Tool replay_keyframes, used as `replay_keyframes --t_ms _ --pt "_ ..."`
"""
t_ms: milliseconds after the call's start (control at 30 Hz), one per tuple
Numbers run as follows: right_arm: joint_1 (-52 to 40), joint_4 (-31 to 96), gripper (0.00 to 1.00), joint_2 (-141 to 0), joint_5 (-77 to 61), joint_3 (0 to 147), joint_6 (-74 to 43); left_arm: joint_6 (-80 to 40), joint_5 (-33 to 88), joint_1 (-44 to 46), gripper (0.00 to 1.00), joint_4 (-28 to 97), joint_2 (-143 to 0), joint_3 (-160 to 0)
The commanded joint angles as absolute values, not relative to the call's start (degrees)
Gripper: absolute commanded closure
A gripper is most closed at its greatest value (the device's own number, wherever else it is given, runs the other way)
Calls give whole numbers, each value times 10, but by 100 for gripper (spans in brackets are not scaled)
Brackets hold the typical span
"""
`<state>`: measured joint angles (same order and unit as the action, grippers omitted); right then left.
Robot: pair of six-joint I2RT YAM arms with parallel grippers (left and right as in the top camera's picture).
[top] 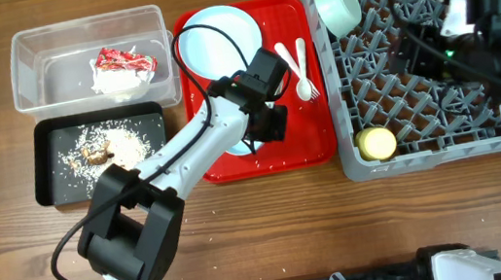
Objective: Sort waste into correct bins and load items into the dishwasher rack
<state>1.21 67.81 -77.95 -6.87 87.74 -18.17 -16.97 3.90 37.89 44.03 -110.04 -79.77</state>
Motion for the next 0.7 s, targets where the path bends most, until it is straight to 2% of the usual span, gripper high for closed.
replay_keyframes --t_ms 0,67,100,200,333,500,667 --pt "-27 667 9 -790 -82 876 -215 -191 12 371 80 441 -1097 -802" --pt "-51 659 9 -803 -90 876 -234 -214 12 350 59 471 -1077 -824" --pt "-65 654 9 -814 -98 876 -244 -222 14 334 52 493 -1063 -842" --pt "-107 633 9 -851 -113 876 -261 -233 21 280 42 554 -1019 -893" --pt "-170 595 9 -924 -137 876 -288 -262 36 176 35 589 -944 -916" --pt "-251 547 10 -1035 -143 876 -293 -259 49 31 35 604 -910 -916" --pt "-297 516 22 -1133 -143 876 -302 -257 49 -34 39 609 -919 -906"
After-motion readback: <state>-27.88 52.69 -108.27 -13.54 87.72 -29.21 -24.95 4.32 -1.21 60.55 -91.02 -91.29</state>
